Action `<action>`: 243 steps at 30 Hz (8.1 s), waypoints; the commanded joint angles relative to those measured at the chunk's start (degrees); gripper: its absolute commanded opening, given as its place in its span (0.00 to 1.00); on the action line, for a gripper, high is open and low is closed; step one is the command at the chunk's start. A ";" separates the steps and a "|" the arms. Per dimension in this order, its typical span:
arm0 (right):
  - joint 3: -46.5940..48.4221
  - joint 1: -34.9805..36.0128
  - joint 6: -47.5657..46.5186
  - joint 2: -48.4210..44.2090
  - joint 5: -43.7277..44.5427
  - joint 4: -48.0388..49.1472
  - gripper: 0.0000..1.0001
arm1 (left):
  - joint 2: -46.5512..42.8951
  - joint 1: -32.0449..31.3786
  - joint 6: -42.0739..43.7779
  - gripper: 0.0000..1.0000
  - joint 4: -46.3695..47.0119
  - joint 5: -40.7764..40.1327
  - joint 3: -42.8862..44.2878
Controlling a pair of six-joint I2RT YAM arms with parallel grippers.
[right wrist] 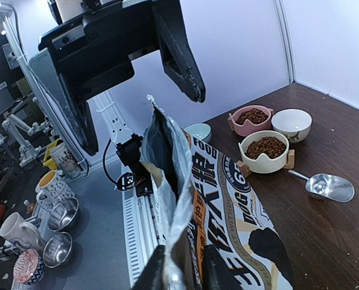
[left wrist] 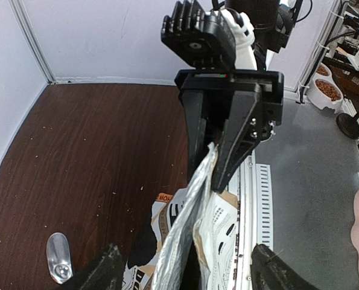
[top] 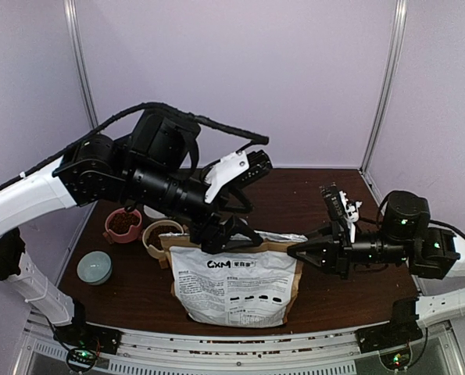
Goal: Serve the pet food
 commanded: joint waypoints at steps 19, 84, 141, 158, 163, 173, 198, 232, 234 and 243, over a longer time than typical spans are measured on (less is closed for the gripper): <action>-0.75 -0.33 -0.14 -1.87 0.90 2.54 0.00 | 11.17 -0.37 3.14 0.71 -2.59 1.08 7.20; 0.91 -0.33 0.55 4.25 -2.89 10.01 0.00 | 7.21 0.56 3.60 0.24 -4.77 2.11 3.46; 2.66 -2.32 -2.11 8.55 -4.19 5.45 0.34 | 4.20 2.18 2.73 0.00 -4.67 5.87 -0.49; 0.78 -2.50 -0.48 6.19 -6.29 8.02 0.00 | 9.02 2.18 2.95 0.29 -3.93 8.52 5.44; 0.75 -2.52 -0.49 5.34 -6.08 7.16 0.05 | 10.43 2.18 3.16 0.08 -3.87 9.53 5.61; -0.62 -2.65 -0.70 2.49 -5.19 4.24 0.28 | 9.69 2.18 3.16 0.00 -3.87 8.79 5.03; -1.20 -2.69 -0.23 0.66 -4.71 4.08 0.09 | 13.51 2.17 3.60 0.00 -3.87 10.63 8.61; -2.43 -2.78 -0.10 -3.40 -0.75 1.24 0.00 | 6.32 3.06 6.15 0.04 -13.44 0.62 5.08; -2.40 -2.74 -0.03 -3.73 -0.58 0.88 0.00 | 5.89 3.15 6.22 0.00 -13.44 0.62 4.52; -2.66 -2.75 0.23 -5.11 0.36 0.23 0.00 | 3.92 3.40 6.14 0.00 -14.57 -0.92 2.41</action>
